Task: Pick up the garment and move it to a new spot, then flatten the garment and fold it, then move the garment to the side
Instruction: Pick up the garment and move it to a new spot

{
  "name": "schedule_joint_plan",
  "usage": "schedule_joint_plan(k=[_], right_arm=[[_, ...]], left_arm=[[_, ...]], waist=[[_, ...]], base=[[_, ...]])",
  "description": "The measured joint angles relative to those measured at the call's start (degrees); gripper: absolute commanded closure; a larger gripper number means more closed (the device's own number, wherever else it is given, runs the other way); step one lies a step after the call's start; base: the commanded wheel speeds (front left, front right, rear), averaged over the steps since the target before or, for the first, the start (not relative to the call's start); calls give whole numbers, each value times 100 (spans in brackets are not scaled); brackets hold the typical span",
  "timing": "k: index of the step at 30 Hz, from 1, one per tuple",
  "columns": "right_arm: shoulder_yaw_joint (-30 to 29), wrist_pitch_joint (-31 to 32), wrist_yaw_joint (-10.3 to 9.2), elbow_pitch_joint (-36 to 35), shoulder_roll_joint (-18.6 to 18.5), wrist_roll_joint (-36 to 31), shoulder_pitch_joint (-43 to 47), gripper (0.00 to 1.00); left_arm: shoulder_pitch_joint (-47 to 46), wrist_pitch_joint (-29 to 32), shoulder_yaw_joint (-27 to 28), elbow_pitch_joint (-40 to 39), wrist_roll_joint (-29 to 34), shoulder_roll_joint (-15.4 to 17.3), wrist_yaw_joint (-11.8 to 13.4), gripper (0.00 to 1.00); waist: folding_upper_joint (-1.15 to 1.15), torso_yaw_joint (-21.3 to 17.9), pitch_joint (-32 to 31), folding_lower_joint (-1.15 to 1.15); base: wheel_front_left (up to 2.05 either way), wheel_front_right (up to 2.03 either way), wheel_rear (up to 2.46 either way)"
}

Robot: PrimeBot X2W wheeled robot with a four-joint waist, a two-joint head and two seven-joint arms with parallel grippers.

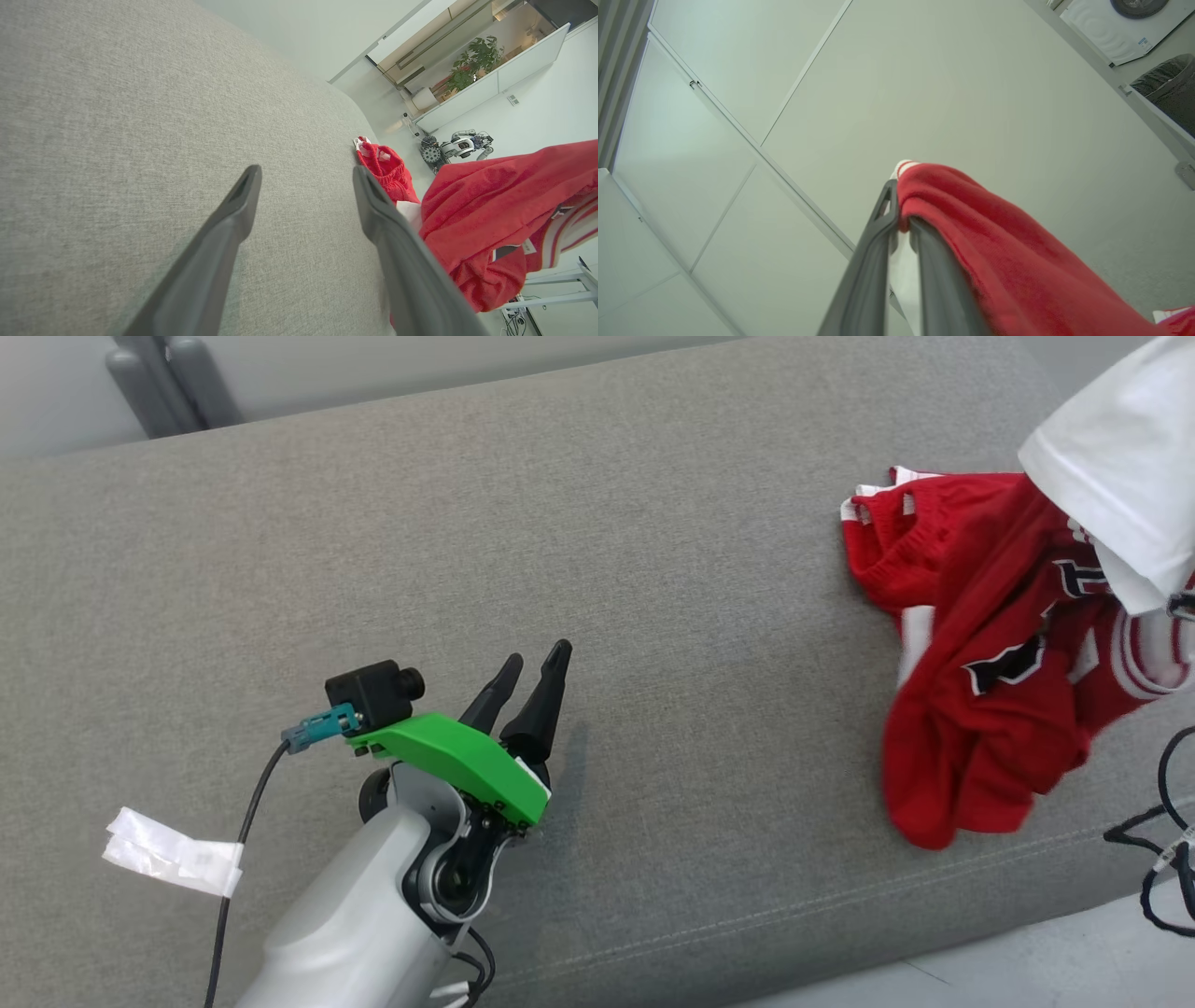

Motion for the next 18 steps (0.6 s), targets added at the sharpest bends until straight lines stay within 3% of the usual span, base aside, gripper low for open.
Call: schedule_joint_plan(k=[10, 18], right_arm=[[709, 655, -151, -508, 291, 504, -744, 100], [1413, 1105, -335, -579, 938, 1061, -788, 100]], left_arm=[[8, -8, -87, 18, -64, -2, -21, 0], [183, -42, -108, 12, -163, -7, -65, 0]], waist=[[0, 565, -80, 0], [0, 1083, -238, 0]], base=[[0, 0, 0], [0, 0, 0]])
